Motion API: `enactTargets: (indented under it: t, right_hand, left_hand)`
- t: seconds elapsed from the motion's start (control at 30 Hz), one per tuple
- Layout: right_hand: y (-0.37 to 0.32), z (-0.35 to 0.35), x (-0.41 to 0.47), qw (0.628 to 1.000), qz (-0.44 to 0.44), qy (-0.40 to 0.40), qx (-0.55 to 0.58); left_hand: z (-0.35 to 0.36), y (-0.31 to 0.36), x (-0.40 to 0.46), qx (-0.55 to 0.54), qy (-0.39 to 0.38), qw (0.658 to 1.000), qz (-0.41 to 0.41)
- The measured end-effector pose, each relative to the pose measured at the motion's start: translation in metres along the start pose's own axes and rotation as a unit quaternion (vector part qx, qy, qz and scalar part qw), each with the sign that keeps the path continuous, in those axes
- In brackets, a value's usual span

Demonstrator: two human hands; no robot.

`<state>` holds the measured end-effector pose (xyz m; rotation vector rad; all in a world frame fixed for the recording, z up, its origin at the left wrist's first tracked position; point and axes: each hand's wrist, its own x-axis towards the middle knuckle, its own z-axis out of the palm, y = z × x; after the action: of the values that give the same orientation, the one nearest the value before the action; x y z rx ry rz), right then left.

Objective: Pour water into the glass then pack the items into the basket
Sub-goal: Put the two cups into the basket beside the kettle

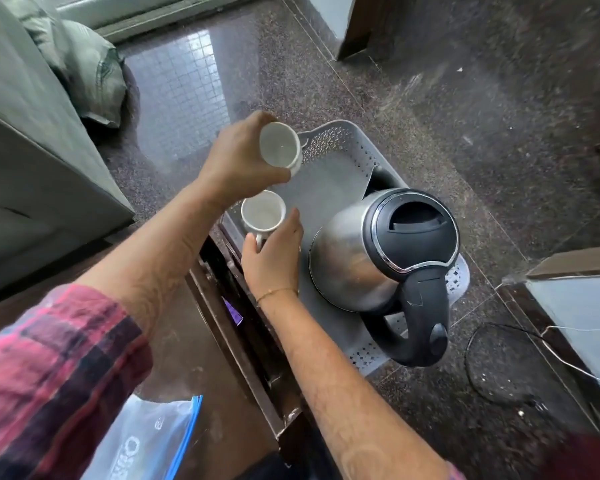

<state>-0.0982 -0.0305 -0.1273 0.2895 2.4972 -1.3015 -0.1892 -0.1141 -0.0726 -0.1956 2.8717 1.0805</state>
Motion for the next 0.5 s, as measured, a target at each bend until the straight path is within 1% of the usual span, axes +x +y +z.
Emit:
enactTargets:
  t: [0.13,0.3,0.43,0.5]
  right_hand:
    - [0.007,-0.005,-0.026,1.0,-0.016,-0.001,0.023]
    - [0.018,-0.007,-0.046,1.0,-0.022,0.006,0.02]
    - [0.03,-0.01,-0.051,1.0,-0.013,0.008,0.027]
    - [0.035,-0.013,-0.053,0.999,-0.005,0.004,0.036]
  left_hand:
    - [0.019,0.005,-0.005,-0.013,-0.022,0.999,0.046]
    - [0.053,0.007,0.003,-0.004,-0.056,0.998,0.01]
    - [0.069,0.006,0.006,0.059,-0.098,0.993,0.014]
    - [0.073,0.004,0.006,0.076,-0.102,0.992,0.011]
